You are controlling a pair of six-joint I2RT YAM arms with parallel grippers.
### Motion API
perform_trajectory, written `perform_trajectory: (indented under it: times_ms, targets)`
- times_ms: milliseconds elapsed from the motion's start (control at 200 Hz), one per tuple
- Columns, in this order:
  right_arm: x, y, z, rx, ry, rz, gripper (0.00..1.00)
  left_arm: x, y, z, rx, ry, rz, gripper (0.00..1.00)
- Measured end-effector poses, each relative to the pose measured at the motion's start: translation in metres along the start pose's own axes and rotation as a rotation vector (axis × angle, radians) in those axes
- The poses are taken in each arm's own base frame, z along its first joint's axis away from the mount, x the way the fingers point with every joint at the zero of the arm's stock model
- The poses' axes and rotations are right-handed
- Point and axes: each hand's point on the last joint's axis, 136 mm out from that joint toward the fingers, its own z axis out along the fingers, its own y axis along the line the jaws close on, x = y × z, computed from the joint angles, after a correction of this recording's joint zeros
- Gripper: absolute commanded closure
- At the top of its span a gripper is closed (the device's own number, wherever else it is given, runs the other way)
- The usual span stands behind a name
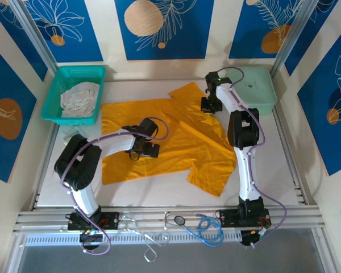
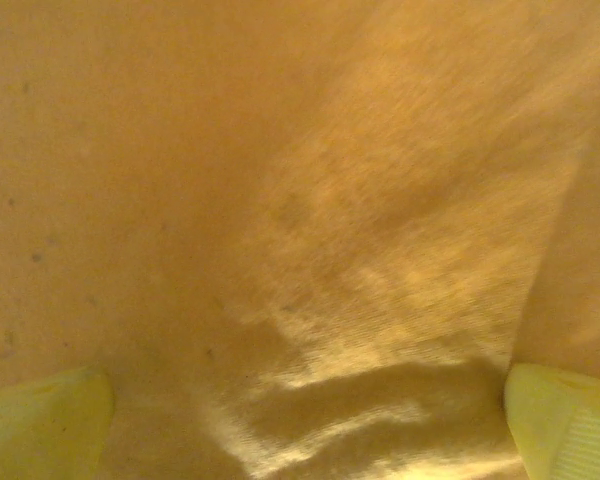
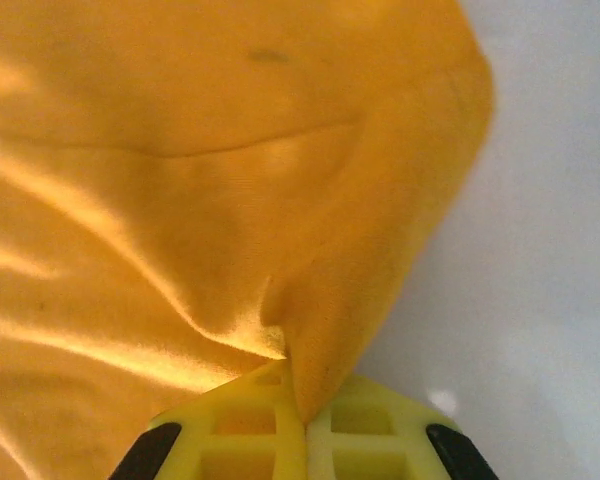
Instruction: Fold and stack the t-shirts
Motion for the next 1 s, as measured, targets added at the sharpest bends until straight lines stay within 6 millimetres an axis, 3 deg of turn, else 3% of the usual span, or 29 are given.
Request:
perform_trajectory:
  times_ms: [130,220,370,510,690,901,996]
  targets:
    - [0.020,0.037,-0.033,0.101,-0.073,-0.095,1.00,0.001,0.001,-0.001,-0.002,-0.003,-0.011,0.01]
    - [0.037,0.080,-0.048,0.117,-0.117,-0.164,0.86,0.002,0.001,0.000,-0.002,-0.002,-0.017,0.01]
    - [0.075,0.145,-0.048,0.103,-0.125,-0.252,0.63,0.002,0.001,0.000,-0.002,-0.002,-0.018,0.01]
    - [0.099,0.173,-0.044,0.104,-0.102,-0.296,0.56,0.002,0.002,0.000,-0.003,-0.002,-0.018,0.00]
    - [0.096,0.157,-0.049,0.124,-0.094,-0.247,0.51,0.002,0.001,0.001,-0.001,-0.005,-0.018,0.00]
    - [0.085,0.080,-0.073,0.008,-0.060,0.029,0.42,0.001,0.000,0.002,0.008,-0.013,-0.023,0.00]
    - [0.071,0.046,-0.068,-0.095,-0.046,0.201,0.36,0.001,-0.001,0.002,0.018,-0.017,-0.032,0.00]
